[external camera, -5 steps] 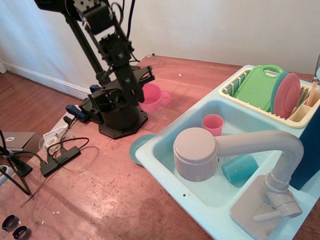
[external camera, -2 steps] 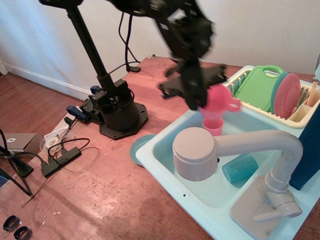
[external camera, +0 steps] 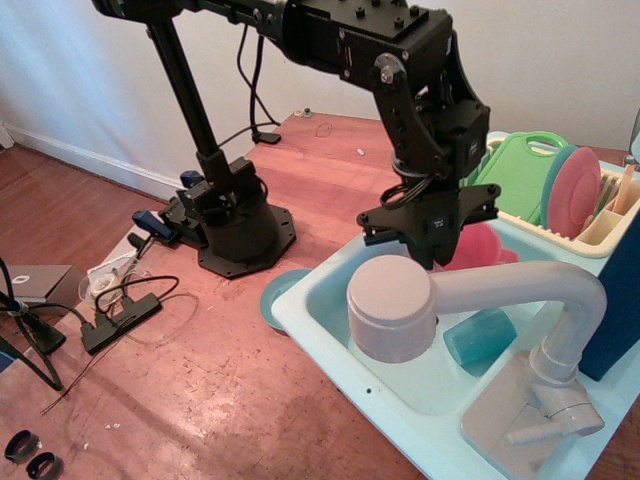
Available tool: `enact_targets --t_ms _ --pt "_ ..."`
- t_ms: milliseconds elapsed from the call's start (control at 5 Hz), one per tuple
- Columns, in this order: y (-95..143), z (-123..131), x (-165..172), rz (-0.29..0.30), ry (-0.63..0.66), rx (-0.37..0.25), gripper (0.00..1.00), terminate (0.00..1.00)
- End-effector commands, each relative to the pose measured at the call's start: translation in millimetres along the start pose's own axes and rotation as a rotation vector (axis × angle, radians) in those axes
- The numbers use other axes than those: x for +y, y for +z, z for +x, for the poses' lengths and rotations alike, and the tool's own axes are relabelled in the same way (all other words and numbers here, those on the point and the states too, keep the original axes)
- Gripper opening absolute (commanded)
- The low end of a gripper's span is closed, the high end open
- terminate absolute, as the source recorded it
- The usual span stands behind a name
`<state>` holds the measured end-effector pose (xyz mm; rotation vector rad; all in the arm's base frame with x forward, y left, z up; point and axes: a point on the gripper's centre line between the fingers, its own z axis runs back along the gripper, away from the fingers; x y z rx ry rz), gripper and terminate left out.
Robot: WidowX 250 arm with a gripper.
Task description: Put cup from anywhere into sink
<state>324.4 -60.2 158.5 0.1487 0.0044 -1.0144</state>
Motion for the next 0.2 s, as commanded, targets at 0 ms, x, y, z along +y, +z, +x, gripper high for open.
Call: enact_targets --t_ms 0 --pt "3.4 -6.2 -7.9 0.031 0.049 -0.059 1.0 1.0"
